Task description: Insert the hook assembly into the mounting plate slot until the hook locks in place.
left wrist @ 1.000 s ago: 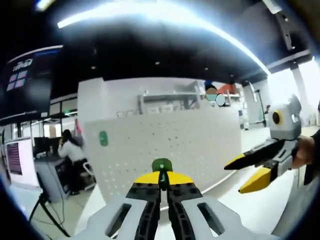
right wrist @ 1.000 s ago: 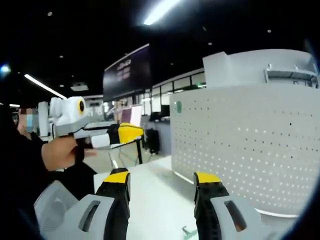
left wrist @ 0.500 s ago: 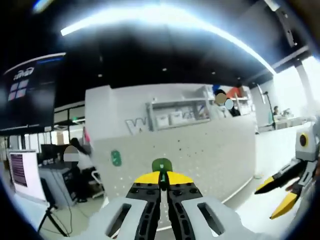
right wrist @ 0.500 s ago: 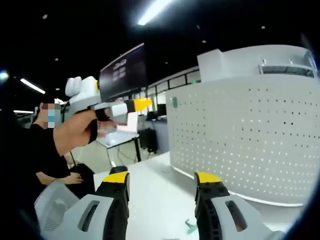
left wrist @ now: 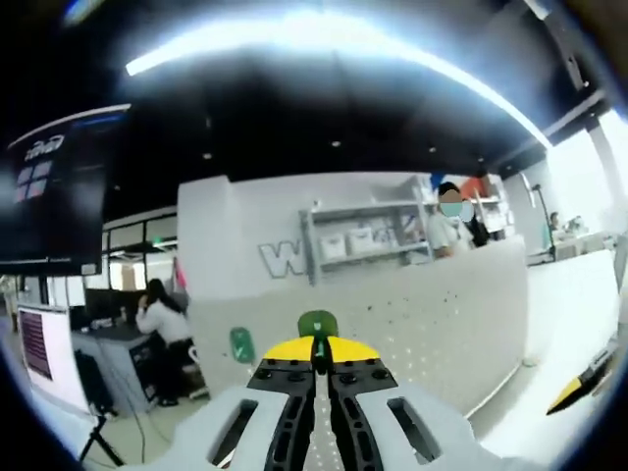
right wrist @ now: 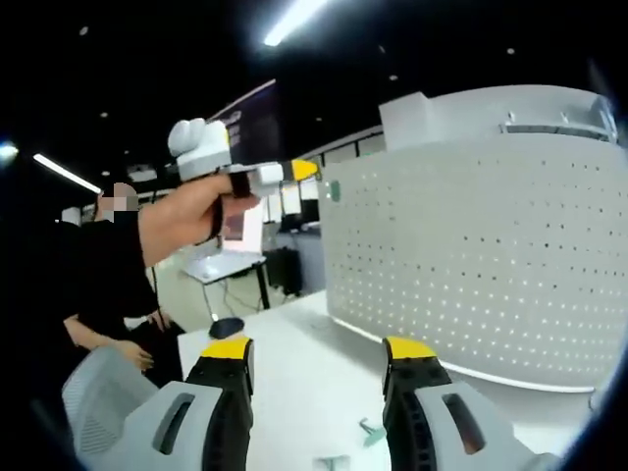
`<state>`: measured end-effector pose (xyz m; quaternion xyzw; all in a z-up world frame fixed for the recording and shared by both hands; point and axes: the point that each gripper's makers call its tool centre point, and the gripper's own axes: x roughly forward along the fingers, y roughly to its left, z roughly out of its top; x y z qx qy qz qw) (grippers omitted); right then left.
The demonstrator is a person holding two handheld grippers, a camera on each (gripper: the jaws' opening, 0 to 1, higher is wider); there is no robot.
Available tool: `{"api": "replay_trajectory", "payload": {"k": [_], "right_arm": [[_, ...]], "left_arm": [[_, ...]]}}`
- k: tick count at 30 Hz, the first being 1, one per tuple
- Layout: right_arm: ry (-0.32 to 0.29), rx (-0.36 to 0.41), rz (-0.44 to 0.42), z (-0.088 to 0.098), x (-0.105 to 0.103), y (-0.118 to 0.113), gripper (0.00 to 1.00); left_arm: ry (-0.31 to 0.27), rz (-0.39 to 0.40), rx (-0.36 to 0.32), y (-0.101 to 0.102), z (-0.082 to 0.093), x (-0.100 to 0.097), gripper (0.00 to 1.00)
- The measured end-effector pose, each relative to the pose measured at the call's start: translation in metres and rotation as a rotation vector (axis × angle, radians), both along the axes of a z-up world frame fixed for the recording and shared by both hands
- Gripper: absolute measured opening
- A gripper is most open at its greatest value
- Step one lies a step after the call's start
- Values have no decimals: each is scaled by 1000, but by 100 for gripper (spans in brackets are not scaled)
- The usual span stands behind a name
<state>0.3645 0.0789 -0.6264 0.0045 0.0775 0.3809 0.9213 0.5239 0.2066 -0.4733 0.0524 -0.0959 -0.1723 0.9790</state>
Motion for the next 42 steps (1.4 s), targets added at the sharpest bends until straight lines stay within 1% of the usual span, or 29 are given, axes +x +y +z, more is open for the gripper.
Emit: {"api": "replay_trajectory", "payload": {"k": [3, 7, 15, 19, 20, 27, 32, 34, 39, 42], "right_arm": [[4, 1, -10, -2, 1, -4, 53], [10, 3, -18, -4, 2, -7, 53], [19, 6, -25, -7, 3, -11, 52], [24, 7, -29, -9, 4, -12, 52], [25, 7, -30, -9, 4, -13, 52], [33, 14, -34, -11, 5, -15, 52], [36, 11, -37, -12, 6, -17, 52], [41, 11, -37, -13, 6, -17, 52], [43, 9, -36, -14, 5, -16, 52], [46, 7, -36, -15, 5, -17, 52]], "left_arm": [[-6, 7, -12, -1, 2, 7, 3], [-12, 27, 2, -2, 3, 20, 3], [-22, 47, 5, -3, 4, 45, 3], [-12, 66, 17, -1, -1, 60, 3], [-1, 71, 14, 1, -4, 64, 3], [15, 82, 25, 2, -14, 75, 3], [8, 87, 29, 3, -14, 79, 2], [2, 93, 45, 3, -15, 81, 2], [11, 95, 40, 5, -17, 83, 2], [10, 94, 54, 5, -18, 85, 2]]}}
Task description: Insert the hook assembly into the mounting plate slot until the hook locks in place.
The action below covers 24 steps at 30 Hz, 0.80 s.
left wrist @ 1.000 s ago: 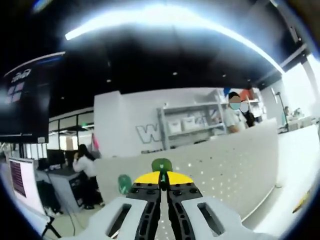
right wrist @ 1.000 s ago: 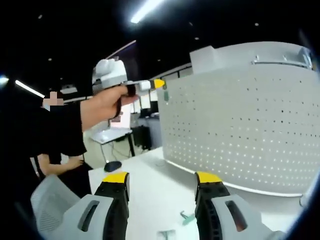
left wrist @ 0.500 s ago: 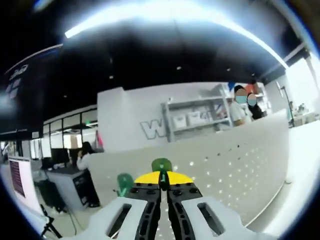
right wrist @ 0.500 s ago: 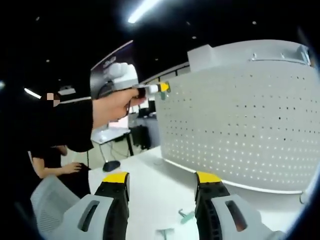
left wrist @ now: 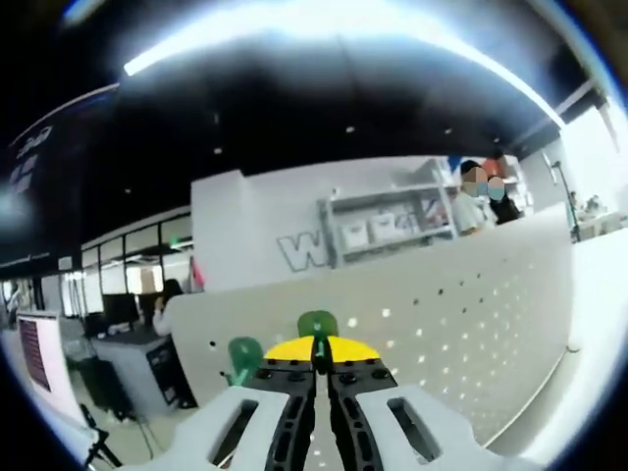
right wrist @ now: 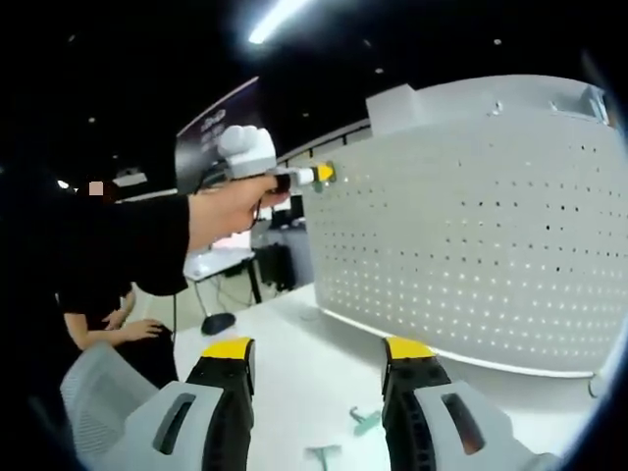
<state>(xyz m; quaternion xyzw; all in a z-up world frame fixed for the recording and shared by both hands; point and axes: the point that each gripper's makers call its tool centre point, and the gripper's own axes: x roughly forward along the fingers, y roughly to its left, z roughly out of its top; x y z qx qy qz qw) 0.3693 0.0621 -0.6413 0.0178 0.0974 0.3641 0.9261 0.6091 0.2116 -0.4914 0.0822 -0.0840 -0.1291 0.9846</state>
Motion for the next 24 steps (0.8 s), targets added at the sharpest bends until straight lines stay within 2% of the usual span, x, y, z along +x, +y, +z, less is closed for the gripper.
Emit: {"api": "replay_trajectory", "payload": {"k": [24], "right_arm": [[16, -9, -9, -5, 1, -4, 51]], "left_arm": [[2, 10, 2, 0, -6, 8, 2]]}}
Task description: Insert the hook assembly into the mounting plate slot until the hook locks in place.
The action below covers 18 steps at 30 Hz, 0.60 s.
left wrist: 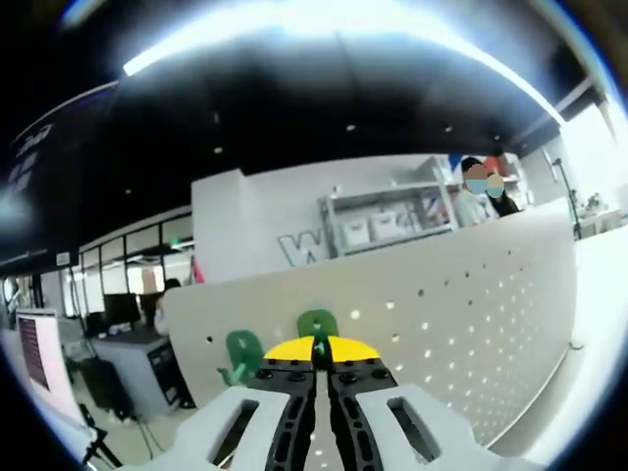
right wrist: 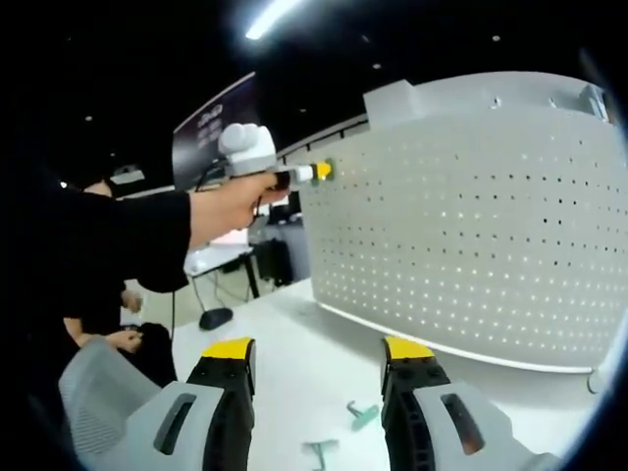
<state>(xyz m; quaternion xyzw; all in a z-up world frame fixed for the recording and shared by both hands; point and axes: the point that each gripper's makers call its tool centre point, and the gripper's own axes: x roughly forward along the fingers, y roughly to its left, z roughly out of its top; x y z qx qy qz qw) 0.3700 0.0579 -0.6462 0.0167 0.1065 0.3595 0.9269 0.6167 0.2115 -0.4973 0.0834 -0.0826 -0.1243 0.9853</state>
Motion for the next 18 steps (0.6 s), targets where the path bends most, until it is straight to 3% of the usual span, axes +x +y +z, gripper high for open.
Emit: {"api": "replay_trajectory", "payload": {"k": [10, 12, 14, 18], "right_arm": [[9, 5, -1, -2, 0, -2, 51], [11, 6, 2, -3, 0, -1, 51], [13, 6, 1, -3, 0, -1, 51], [17, 12, -3, -4, 1, -3, 50]], "left_arm": [[-21, 13, 56, -2, 0, 1, 2], [-25, 24, 83, -3, -1, 1, 2], [-44, 46, 162, -4, 0, 2, 3], [-37, 42, 147, -4, -2, 2, 3]]}}
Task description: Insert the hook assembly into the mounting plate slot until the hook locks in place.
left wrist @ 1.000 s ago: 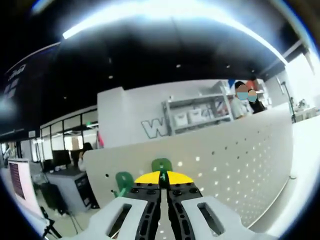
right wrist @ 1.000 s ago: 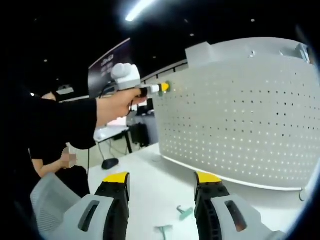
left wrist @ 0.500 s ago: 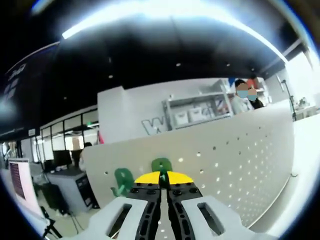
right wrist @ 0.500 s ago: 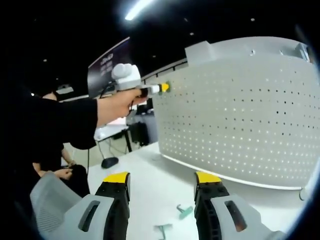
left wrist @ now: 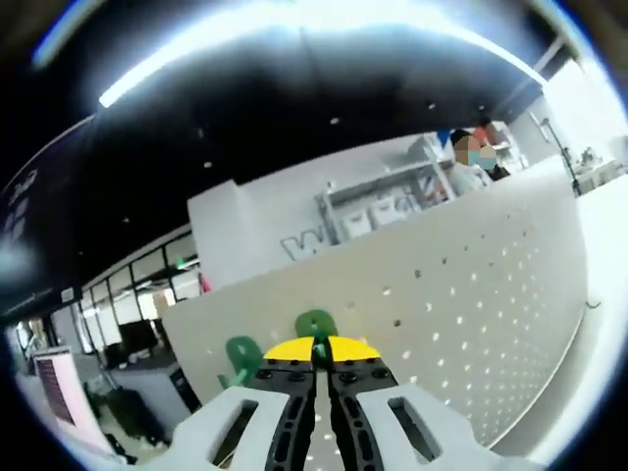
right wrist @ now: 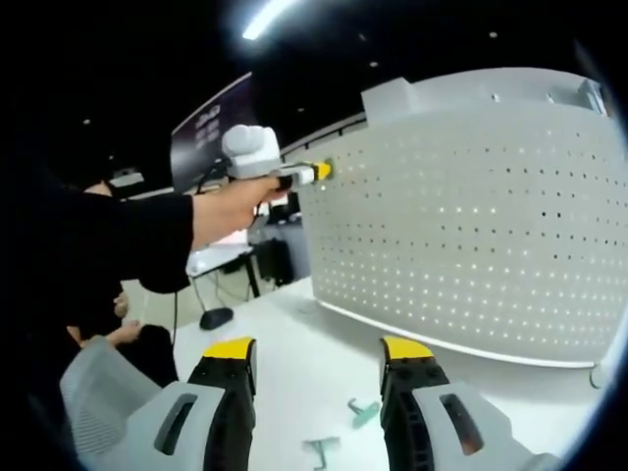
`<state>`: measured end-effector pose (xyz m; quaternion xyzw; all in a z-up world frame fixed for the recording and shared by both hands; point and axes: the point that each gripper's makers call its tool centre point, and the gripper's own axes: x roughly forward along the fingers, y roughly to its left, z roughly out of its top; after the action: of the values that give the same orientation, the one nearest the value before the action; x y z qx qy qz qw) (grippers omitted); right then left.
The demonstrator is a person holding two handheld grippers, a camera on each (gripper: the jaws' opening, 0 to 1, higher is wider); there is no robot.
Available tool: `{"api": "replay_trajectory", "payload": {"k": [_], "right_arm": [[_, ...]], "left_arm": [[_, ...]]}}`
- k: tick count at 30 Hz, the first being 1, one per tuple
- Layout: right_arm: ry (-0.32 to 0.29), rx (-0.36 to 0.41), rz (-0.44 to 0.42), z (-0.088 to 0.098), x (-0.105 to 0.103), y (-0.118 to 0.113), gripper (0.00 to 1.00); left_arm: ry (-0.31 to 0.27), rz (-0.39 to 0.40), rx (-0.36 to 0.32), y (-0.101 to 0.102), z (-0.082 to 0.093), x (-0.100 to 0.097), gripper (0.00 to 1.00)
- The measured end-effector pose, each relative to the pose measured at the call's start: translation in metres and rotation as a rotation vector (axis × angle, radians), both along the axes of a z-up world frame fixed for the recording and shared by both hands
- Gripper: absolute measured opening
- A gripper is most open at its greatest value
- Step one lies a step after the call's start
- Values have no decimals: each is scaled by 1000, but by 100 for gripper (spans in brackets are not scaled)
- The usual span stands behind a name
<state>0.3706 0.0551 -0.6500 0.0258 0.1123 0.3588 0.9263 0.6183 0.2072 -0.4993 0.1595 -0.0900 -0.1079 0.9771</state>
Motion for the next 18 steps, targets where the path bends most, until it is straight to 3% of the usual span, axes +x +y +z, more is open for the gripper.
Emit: {"api": "replay_trajectory", "payload": {"k": [3, 7, 18], "right_arm": [[0, 3, -1, 0, 0, 0, 50], [-1, 1, 1, 0, -1, 0, 50], [-6, -1, 0, 1, 0, -1, 50]], "left_arm": [[-3, 1, 3, 0, 0, 0, 3], [18, -19, -72, 2, -1, -2, 4], [54, -37, -92, 2, -6, -6, 14]]}}
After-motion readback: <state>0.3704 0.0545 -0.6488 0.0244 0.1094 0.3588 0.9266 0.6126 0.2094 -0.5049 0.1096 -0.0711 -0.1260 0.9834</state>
